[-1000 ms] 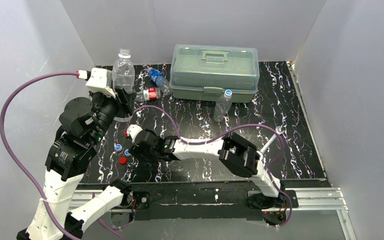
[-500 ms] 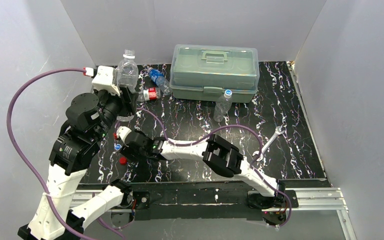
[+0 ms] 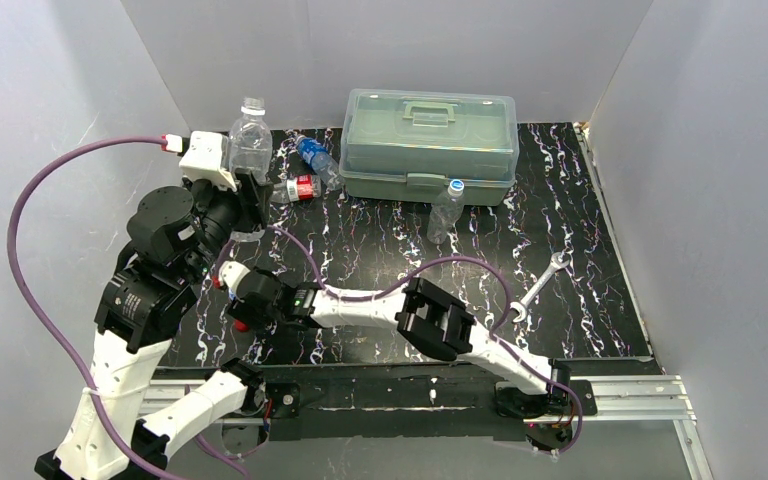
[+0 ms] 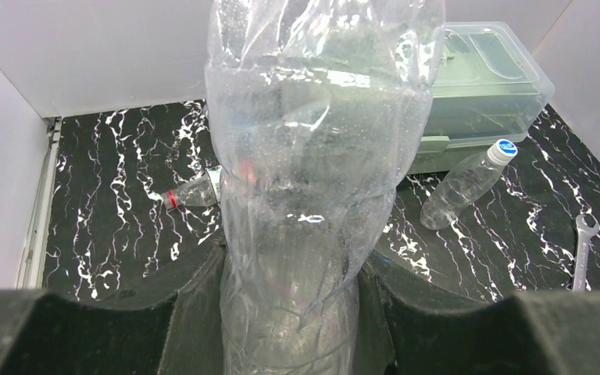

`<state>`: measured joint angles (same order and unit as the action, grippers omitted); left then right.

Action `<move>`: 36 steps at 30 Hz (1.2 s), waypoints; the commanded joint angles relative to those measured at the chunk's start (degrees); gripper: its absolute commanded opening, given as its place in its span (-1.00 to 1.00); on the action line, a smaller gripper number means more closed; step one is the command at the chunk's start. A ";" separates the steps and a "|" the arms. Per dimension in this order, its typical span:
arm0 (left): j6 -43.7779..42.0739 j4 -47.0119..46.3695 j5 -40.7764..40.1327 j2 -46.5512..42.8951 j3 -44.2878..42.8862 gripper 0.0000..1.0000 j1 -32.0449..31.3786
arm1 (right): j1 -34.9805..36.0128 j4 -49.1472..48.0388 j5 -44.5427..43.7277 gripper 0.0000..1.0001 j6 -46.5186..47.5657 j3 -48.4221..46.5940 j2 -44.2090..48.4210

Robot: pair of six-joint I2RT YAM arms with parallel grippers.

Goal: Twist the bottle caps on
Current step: Screw the bottle cap onto the plastic bottle.

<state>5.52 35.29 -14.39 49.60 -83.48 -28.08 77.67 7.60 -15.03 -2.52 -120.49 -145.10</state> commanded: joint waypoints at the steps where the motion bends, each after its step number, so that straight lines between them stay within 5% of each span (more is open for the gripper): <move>1: -0.66 0.72 -1.25 -0.20 -2.10 -0.44 0.03 | 0.73 1.84 -1.39 0.44 1.73 -3.80 -3.75; 21: -0.51 -0.68 -0.01 -0.03 0.61 -0.44 0.04 | -0.48 2.22 -3.24 -0.43 0.13 0.71 0.11; 36: -6.03 -9.79 9.50 4.36 6.16 -0.42 0.55 | -13.49 2.37 3.93 -0.61 -11.44 29.65 30.69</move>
<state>2.61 30.11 -9.52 52.14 -78.24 -28.08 67.88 9.04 -12.91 -9.23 -95.35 -125.25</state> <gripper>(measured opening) 0.436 0.415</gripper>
